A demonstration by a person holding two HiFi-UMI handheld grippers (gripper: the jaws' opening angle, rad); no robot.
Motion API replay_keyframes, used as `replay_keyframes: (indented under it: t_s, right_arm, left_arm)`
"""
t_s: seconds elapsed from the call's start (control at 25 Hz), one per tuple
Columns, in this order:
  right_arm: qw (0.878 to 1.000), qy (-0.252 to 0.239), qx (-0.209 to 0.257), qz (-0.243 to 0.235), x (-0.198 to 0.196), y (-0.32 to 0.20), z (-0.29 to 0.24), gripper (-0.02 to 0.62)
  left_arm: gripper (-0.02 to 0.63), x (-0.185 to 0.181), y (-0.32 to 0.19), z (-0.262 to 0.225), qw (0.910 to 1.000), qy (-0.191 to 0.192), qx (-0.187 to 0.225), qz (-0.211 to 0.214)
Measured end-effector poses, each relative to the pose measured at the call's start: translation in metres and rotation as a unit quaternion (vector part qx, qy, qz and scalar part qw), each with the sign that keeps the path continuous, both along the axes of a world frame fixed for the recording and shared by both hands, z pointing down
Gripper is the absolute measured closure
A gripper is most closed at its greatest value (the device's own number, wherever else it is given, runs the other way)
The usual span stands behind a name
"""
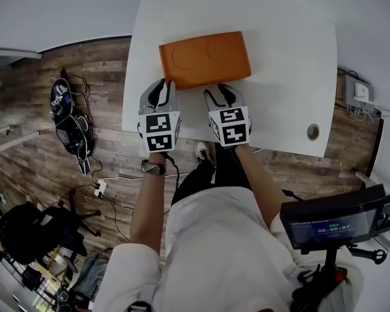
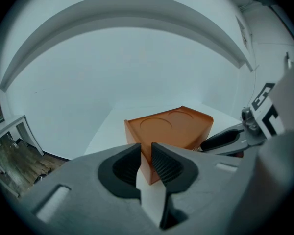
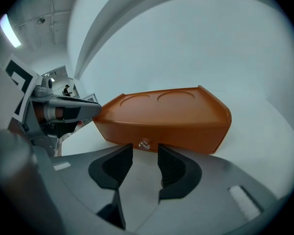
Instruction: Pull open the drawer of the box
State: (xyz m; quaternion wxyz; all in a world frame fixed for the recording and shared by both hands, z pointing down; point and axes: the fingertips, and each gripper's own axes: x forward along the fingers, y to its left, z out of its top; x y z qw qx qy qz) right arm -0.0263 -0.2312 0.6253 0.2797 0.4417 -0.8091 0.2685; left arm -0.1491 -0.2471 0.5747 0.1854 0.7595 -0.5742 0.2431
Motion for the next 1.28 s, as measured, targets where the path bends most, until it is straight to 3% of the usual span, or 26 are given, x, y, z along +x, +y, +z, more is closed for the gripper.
replay_keyframes:
  t_s: [0.36,0.64,1.28]
  right_arm:
    - [1.0,-0.005,-0.014,0.021,0.0,-0.0059,0.0016,0.446]
    - [0.999,-0.002,-0.023,0.025,-0.0022,-0.0061,0.0024,0.522]
    - [0.999,0.002,-0.034,0.019,-0.0045,-0.0072,0.0057,0.526]
  left_arm:
    - [0.537,0.0049,-0.002,-0.0071,1.0,-0.008,0.0,-0.002]
    - [0.537,0.0053,0.0006,-0.0071,0.9999,-0.012,0.0,-0.011]
    - [0.537,0.0031,-0.0022,-0.0027,0.9996,0.012,-0.012,-0.021]
